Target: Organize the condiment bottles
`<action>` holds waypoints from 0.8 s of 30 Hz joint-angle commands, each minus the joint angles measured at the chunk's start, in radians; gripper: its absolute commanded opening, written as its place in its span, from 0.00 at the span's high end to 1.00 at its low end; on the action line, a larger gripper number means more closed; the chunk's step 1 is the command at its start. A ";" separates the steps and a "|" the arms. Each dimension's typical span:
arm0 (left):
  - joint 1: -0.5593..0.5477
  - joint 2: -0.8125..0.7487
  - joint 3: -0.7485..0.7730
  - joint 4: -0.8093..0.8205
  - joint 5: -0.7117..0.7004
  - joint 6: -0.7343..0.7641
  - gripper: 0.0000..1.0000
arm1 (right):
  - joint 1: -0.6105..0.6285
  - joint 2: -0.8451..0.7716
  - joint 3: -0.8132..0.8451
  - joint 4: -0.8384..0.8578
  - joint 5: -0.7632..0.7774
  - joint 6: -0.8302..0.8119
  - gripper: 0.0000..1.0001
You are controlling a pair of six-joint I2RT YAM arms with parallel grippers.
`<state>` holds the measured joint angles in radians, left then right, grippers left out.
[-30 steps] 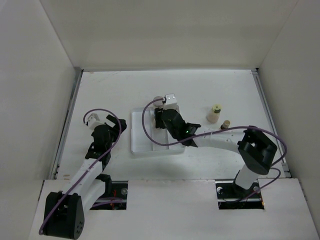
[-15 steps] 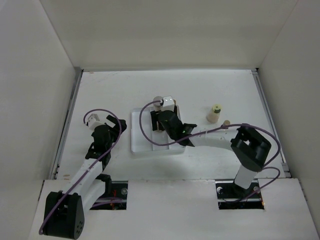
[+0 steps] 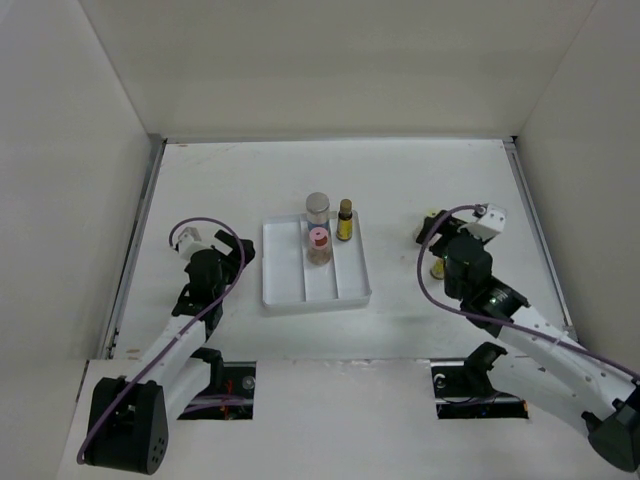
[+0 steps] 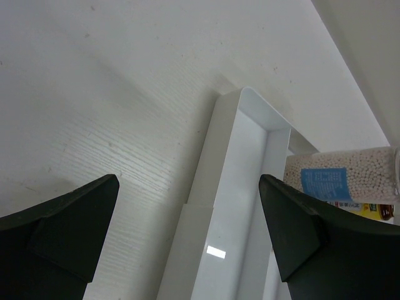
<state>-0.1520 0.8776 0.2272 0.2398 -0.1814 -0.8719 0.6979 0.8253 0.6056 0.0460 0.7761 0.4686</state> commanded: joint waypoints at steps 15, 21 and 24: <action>-0.013 0.014 -0.003 0.069 0.007 -0.006 0.00 | -0.226 0.080 -0.055 -0.221 -0.031 0.084 0.38; -0.013 0.014 -0.006 0.072 0.003 -0.006 0.00 | -0.222 0.107 -0.040 -0.219 -0.020 0.074 0.68; -0.013 0.021 0.001 0.067 0.006 -0.007 0.00 | -0.147 0.052 -0.017 -0.215 0.028 0.056 0.71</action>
<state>-0.1585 0.8936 0.2272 0.2584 -0.1757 -0.8719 0.4965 0.9264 0.5453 -0.2043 0.7624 0.5392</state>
